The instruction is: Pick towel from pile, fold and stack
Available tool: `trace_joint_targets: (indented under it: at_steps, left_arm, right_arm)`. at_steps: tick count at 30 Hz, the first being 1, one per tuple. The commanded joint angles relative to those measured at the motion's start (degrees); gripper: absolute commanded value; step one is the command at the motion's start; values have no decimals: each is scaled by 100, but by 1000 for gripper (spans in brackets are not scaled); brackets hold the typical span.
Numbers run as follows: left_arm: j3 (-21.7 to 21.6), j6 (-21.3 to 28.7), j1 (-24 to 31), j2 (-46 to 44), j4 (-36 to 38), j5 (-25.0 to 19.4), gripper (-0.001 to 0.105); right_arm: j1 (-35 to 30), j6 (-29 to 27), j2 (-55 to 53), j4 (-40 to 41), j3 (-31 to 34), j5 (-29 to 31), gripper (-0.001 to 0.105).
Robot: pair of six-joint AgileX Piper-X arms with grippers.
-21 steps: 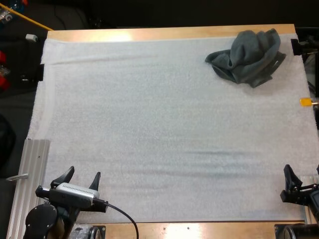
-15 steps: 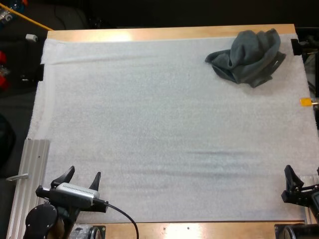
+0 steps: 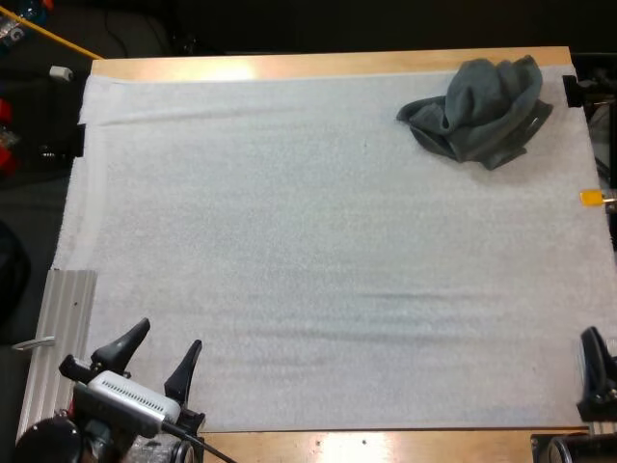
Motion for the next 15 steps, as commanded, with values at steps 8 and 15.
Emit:
trace_joint_targets:
  at_steps: [8,15]
  left_arm:
    - [-1018,-58,-599,1119,-85,401,62]
    - [-1778,-58,-1077,1905,-46,758,62]
  right_arm:
    - [6,30,895,302,-1196,-683,77]
    - [6,30,1741,755,-2053,-1543,77]
